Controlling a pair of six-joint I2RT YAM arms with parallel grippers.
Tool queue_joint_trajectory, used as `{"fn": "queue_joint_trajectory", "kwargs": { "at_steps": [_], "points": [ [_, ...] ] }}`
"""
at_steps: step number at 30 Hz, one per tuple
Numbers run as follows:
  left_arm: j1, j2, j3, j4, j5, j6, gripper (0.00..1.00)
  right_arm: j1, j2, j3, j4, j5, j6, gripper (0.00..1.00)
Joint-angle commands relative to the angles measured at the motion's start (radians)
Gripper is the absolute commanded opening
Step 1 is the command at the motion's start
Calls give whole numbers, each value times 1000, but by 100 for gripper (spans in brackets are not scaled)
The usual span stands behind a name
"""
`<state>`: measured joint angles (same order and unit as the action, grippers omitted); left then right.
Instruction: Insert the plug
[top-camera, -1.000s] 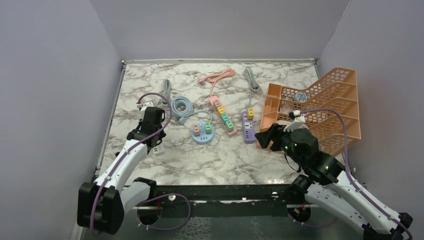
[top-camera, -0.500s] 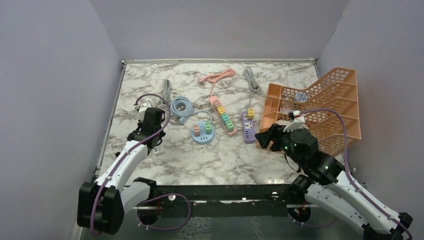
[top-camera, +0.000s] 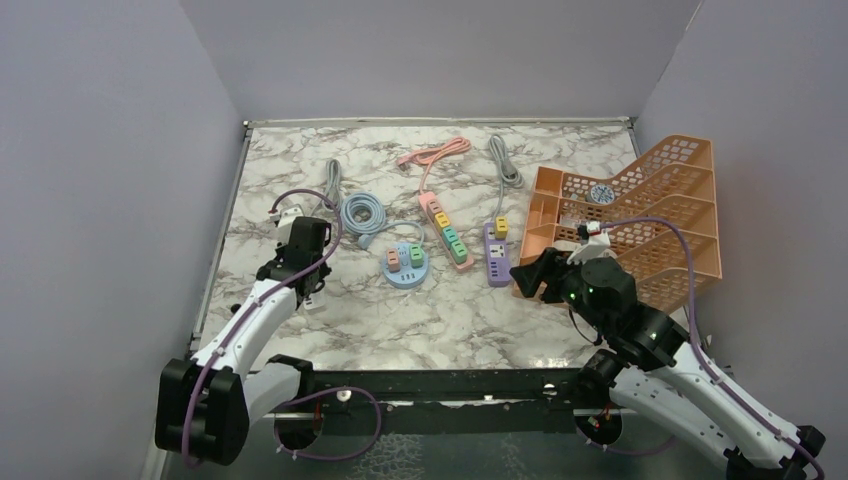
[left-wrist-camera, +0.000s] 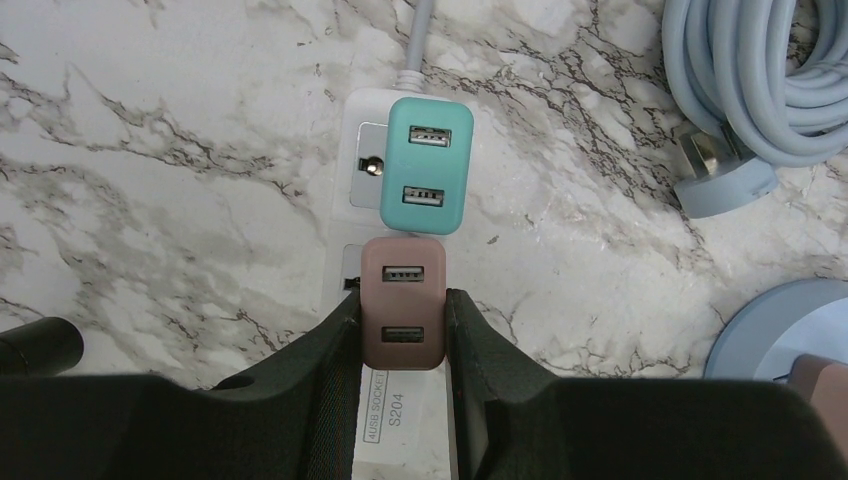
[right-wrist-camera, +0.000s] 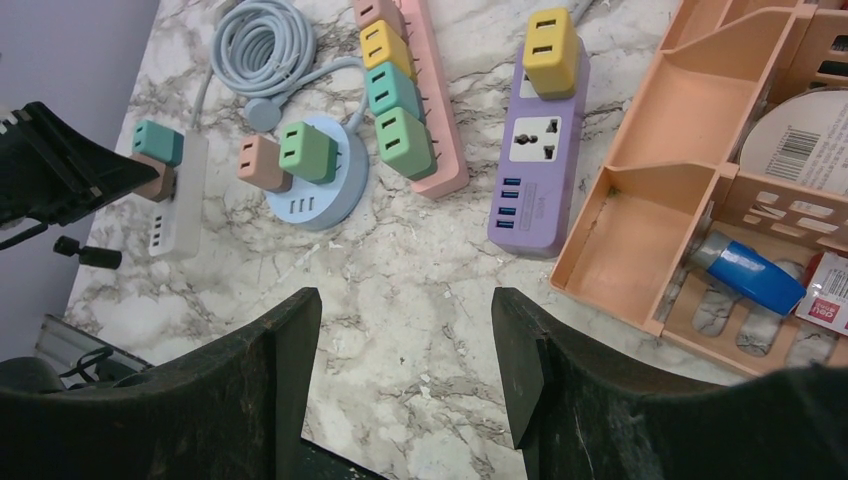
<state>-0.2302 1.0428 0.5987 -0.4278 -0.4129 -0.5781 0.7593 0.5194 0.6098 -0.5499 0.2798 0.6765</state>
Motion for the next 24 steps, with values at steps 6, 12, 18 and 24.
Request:
{"fn": "queue_joint_trajectory", "kwargs": {
  "at_steps": [6, 12, 18, 24],
  "points": [
    [6, 84, -34, 12, 43, -41, 0, 4, -23, -5, -4, 14, 2, 63],
    [5, 124, -59, 32, 59, -68, 0, 5, -20, -4, -3, 21, -2, 63],
    [6, 138, -70, 41, 75, -79, 0, 5, -22, -4, -4, 23, 0, 63],
    [5, 182, -50, 38, 125, -55, 0, 5, -26, 1, -4, 24, 4, 63]
  ]
}}
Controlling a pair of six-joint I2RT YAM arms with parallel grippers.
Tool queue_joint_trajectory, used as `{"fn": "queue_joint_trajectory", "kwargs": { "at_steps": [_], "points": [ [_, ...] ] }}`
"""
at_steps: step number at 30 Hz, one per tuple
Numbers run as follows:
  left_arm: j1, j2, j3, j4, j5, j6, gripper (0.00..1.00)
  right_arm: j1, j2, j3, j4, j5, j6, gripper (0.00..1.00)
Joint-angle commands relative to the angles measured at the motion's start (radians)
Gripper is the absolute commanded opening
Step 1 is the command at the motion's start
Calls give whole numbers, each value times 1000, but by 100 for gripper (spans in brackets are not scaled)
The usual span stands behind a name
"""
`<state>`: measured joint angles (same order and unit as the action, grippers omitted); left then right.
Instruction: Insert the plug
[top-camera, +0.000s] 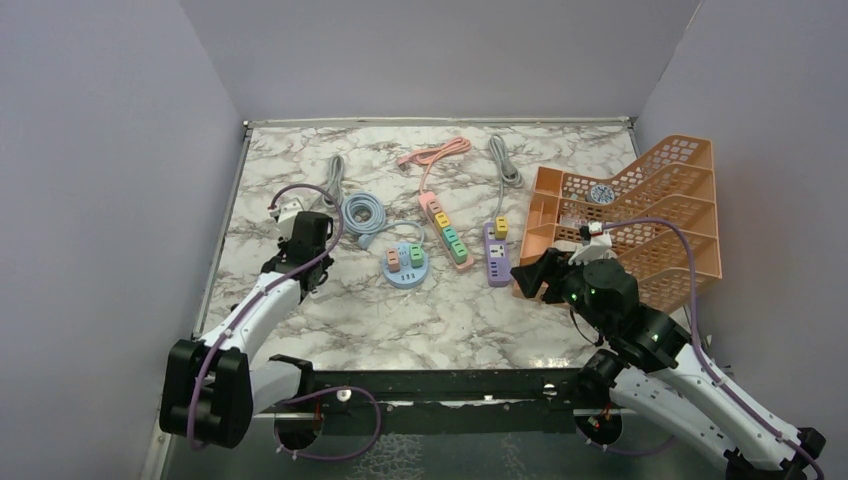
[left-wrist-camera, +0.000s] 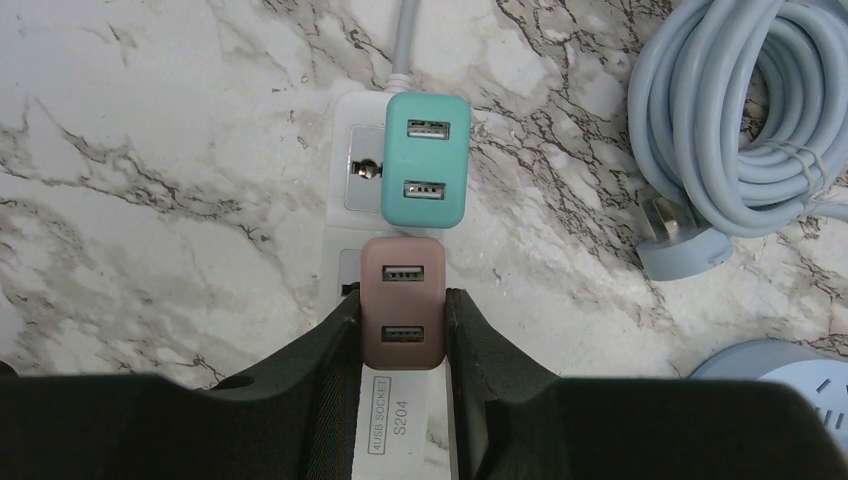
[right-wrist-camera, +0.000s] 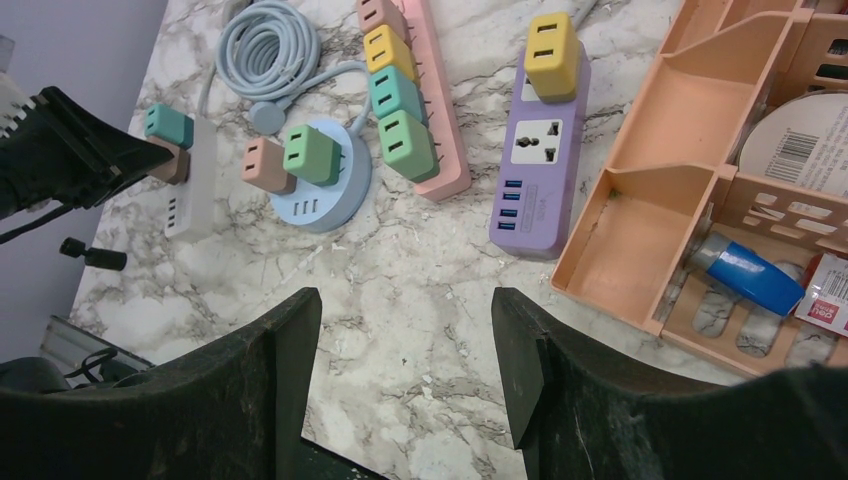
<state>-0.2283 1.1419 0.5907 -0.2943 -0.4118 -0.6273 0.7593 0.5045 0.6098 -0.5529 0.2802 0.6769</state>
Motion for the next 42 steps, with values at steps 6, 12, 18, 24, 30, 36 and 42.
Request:
{"fn": "queue_joint_trajectory", "kwargs": {
  "at_steps": [6, 12, 18, 24, 30, 36, 42],
  "points": [
    [3, 148, 0, -130, 177, 31, 0, 4, -15, 5, 0, 27, 7, 63],
    [0, 239, 41, -182, 151, 12, 0, 5, -8, 2, 11, 20, 9, 63],
    [0, 224, 122, -243, 136, 16, 16, 4, -7, 11, 0, 28, 4, 63],
    [1, 151, 223, -305, 107, 33, 59, 5, -8, 15, -2, 30, 4, 63],
    [1, 71, 297, -354, 148, 63, 83, 5, 2, 42, -45, 34, 0, 63],
    [1, -39, 396, -435, 215, 51, 99, 5, 27, 162, -222, 34, 25, 92],
    [1, -234, 418, -438, 415, 142, 99, 4, 171, 382, -631, 25, 233, 100]
  ]
}}
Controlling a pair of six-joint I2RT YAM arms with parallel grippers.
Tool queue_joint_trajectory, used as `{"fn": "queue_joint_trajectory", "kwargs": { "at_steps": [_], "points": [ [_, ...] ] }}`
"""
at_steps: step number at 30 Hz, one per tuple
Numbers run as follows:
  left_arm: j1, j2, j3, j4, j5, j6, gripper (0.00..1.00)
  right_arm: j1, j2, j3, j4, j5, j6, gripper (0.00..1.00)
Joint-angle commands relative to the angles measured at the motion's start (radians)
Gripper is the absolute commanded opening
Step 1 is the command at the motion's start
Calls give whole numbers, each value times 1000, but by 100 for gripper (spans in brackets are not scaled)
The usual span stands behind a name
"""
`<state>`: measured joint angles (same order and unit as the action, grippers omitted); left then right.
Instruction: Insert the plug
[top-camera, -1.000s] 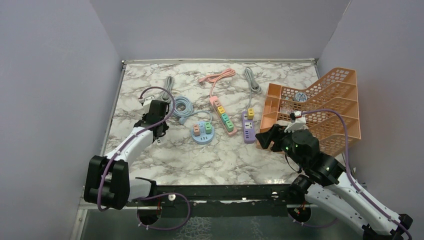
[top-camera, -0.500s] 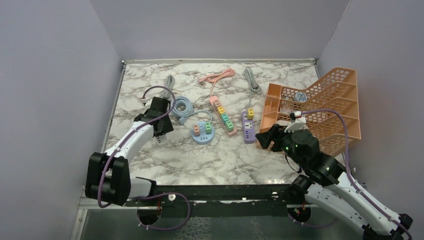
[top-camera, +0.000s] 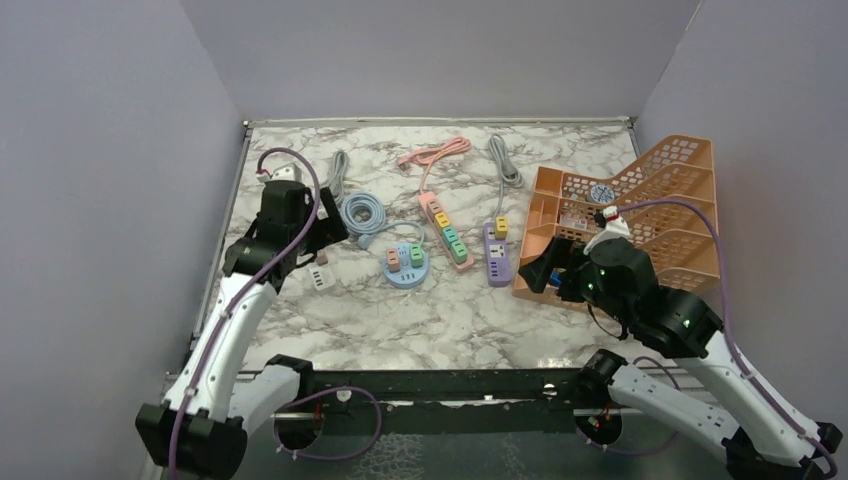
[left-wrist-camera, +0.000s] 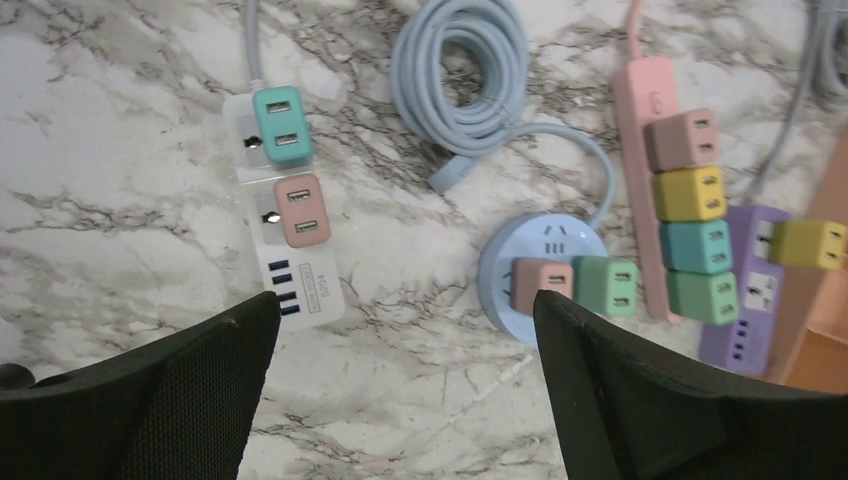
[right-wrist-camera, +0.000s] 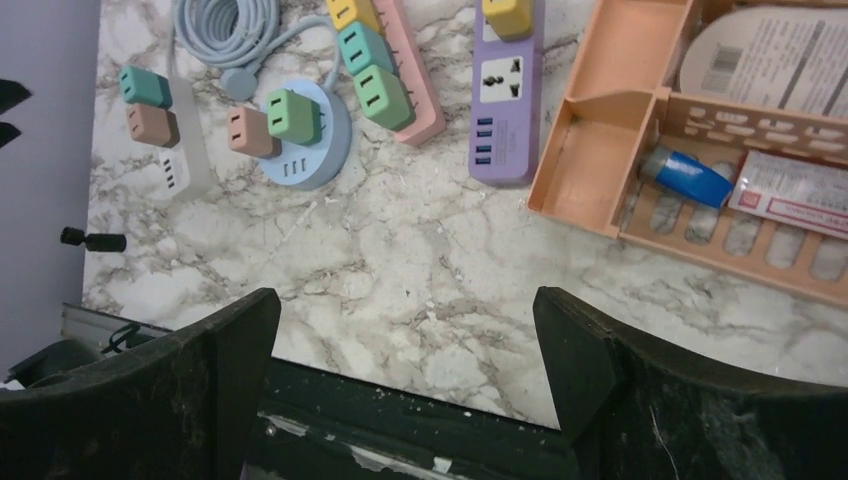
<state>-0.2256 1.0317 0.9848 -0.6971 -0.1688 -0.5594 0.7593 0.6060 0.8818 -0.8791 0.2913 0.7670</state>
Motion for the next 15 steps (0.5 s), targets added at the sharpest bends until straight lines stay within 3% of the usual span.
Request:
{"fn": "queue_joint_trajectory", "kwargs": {
  "at_steps": [1, 7, 15],
  "points": [
    [-1, -157, 24, -35, 195, 92, 99, 5, 78, 135, -344, 17, 151, 100],
    [-1, -332, 50, -41, 297, 136, 99, 5, 6, 230, -363, 26, 97, 100],
    [-1, -500, 88, -46, 300, 119, 99, 5, -130, 332, -311, 136, 17, 100]
  ]
}}
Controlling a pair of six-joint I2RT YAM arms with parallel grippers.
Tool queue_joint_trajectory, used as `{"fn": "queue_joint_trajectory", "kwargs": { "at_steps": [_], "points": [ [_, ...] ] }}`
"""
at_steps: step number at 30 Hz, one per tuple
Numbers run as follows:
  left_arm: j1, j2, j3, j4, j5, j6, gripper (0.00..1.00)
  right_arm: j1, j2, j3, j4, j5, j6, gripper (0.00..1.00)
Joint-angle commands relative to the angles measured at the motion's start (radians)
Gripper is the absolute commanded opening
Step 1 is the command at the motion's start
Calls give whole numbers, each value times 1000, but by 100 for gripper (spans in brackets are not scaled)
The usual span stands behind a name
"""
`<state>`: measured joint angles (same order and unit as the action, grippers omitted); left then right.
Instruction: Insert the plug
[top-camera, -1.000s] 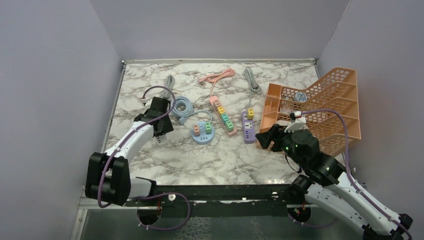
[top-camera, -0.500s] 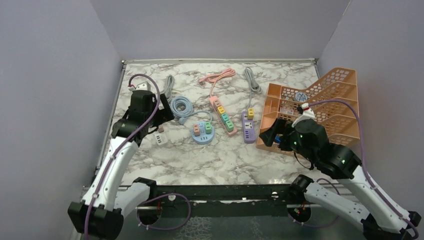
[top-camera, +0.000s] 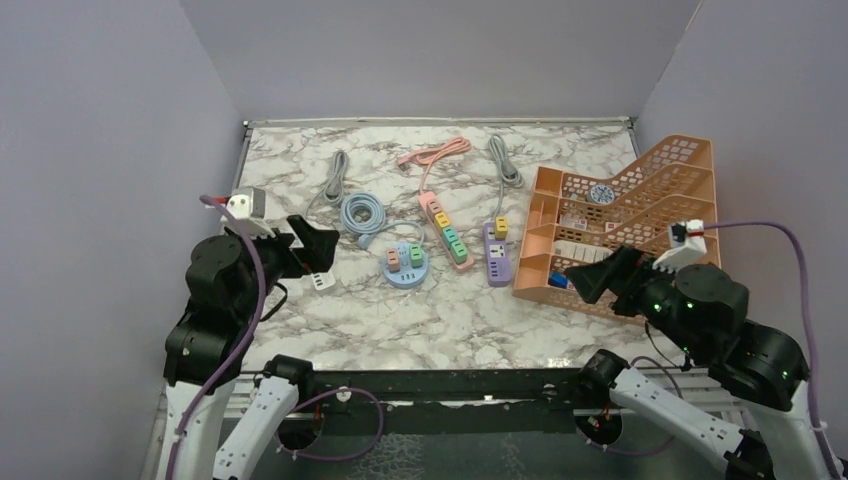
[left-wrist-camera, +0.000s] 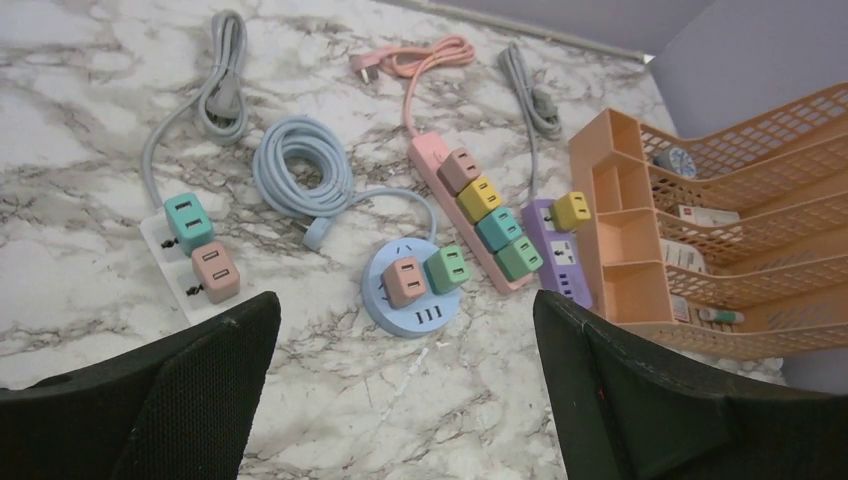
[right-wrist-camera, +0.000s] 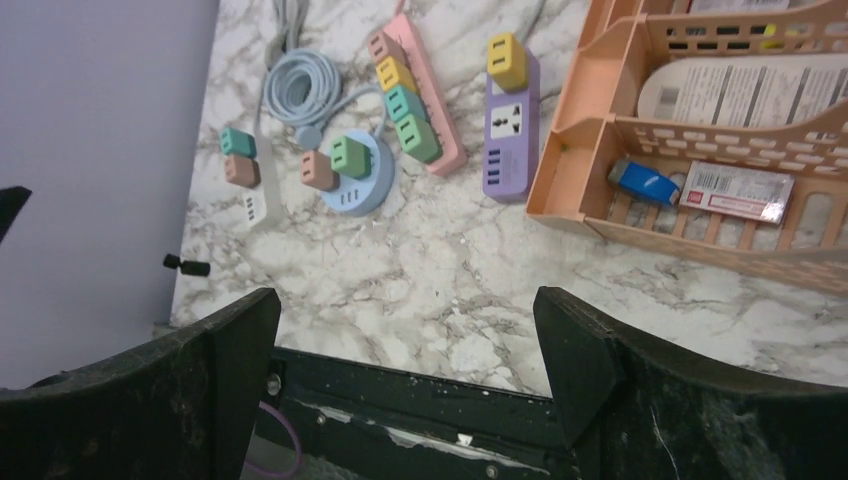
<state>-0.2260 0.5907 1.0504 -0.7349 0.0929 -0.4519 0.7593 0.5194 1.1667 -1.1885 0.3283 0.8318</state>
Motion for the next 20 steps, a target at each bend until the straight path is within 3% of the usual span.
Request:
{"fn": "queue_joint_trajectory", "kwargs": {
  "at_steps": [1, 20],
  "points": [
    [-1, -74, 21, -11, 36, 12, 99, 5, -54, 57, -1, 113, -58, 100],
    [4, -171, 152, -69, -73, 98, 99, 5, -112, 97, -70, 206, -80, 100]
  ]
}}
